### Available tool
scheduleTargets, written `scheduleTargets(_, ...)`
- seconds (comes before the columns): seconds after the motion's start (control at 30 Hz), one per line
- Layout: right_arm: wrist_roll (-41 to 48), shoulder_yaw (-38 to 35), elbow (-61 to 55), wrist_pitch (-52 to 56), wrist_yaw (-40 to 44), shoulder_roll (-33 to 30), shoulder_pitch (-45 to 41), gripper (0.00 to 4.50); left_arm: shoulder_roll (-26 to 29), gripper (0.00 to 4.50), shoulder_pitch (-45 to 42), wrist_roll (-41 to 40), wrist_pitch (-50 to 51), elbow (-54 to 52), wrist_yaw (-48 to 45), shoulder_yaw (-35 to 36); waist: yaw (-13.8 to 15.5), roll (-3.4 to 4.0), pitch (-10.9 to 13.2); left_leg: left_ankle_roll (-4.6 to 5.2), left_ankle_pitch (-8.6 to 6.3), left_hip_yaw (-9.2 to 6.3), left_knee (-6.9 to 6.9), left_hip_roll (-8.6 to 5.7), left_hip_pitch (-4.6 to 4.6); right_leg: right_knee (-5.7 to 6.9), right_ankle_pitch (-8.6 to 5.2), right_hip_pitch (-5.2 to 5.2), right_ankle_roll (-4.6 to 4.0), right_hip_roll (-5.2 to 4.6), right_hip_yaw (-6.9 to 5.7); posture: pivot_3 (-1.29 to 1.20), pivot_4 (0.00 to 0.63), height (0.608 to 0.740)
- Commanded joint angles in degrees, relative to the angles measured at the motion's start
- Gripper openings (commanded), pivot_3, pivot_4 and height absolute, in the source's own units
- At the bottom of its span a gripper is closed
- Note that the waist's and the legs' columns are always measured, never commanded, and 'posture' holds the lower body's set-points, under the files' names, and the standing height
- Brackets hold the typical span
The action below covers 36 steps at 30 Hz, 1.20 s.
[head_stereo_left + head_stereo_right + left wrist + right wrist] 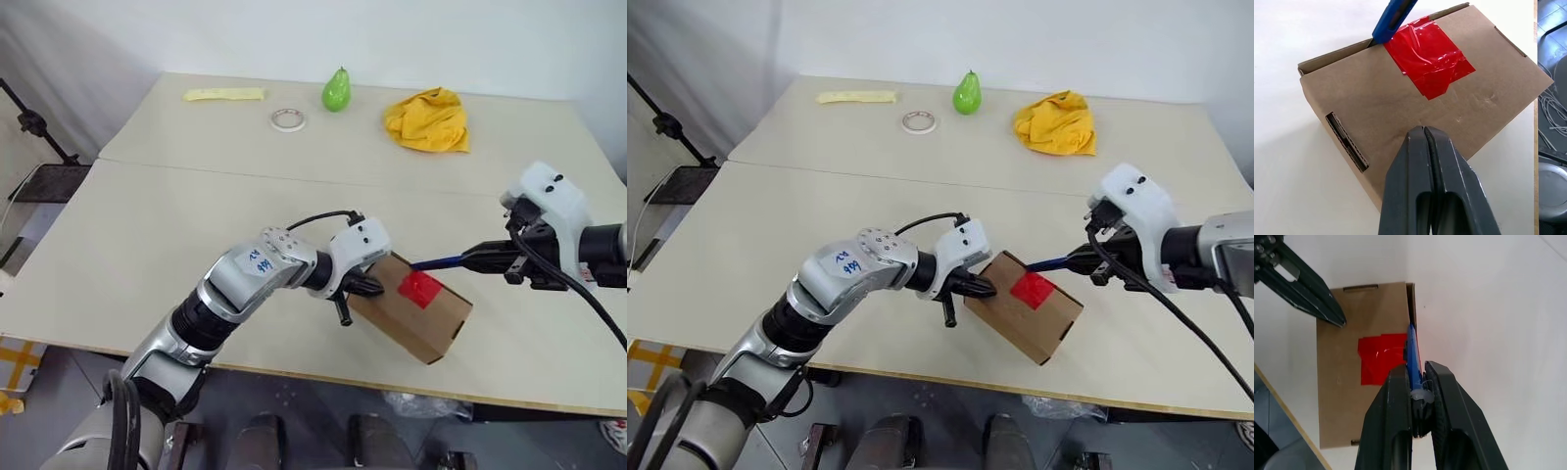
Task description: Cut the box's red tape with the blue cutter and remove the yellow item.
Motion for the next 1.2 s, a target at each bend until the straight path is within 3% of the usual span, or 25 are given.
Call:
scheduleTargets(0.03,1.4,-0.3,-1.2,2.0,2.2,-3.0,1.7,0.14,1.0,0.03,1.2,2.3,2.0,3.1,1.1,-2.9,0.0,0.0,0.0,0.01,-0.01,-0.01,0.0,-0.01,0.0,-0.03,0.0,0.02,0.0,0.0,0.0,0.0,0.15,0.74)
scheduleTargets(0.67,4.5,0.3,-0.1,2.0,1.2,-4.7,4.7,0.14,-0.4,0.03,1.1,4.5,-1.0,5.0,1.1,-7.5,0.1,-0.04,-0.1,0.2,-0.06,-0.04,0.1,-0.22,0.02,-0.16,0.1,0.19,0.16,-0.29,-0.04,0.0,0.15,0.74)
scheduleTargets(0.83,10.1,1.0,0.9,2.0,-1.2,-6.8,6.0,0.14,-1.7,0.03,0.8,5.7,-1.6,5.8,1.0,-8.7,0.1,-0.05,-0.2,0.61,-0.23,-0.14,0.09,-0.32,0.57,-0.57,0.1,1.01,0.15,-0.69,-0.21,0.0,0.15,0.74)
scheduleTargets(0.93,13.3,1.2,1.1,2.0,-2.5,-8.5,7.0,0.14,-2.2,0.03,0.4,6.6,-1.8,6.6,1.0,-9.5,0.1,-0.07,-0.2,0.8,-0.41,-0.1,0.08,-0.43,0.65,-0.81,-0.17,1.25,-0.36,-0.91,-0.19,0.0,0.15,0.74)
scheduleTargets(1.2,17.8,1.0,1.1,2.0,-3.4,-12.9,9.2,0.14,-3.1,0.03,0.5,7.6,-2.0,7.2,1.1,-9.7,0.2,0.0,-0.3,0.86,-0.71,-0.53,0.08,-0.53,0.69,-1.62,0.12,1.87,0.14,-1.55,-0.89,0.0,0.15,0.74)
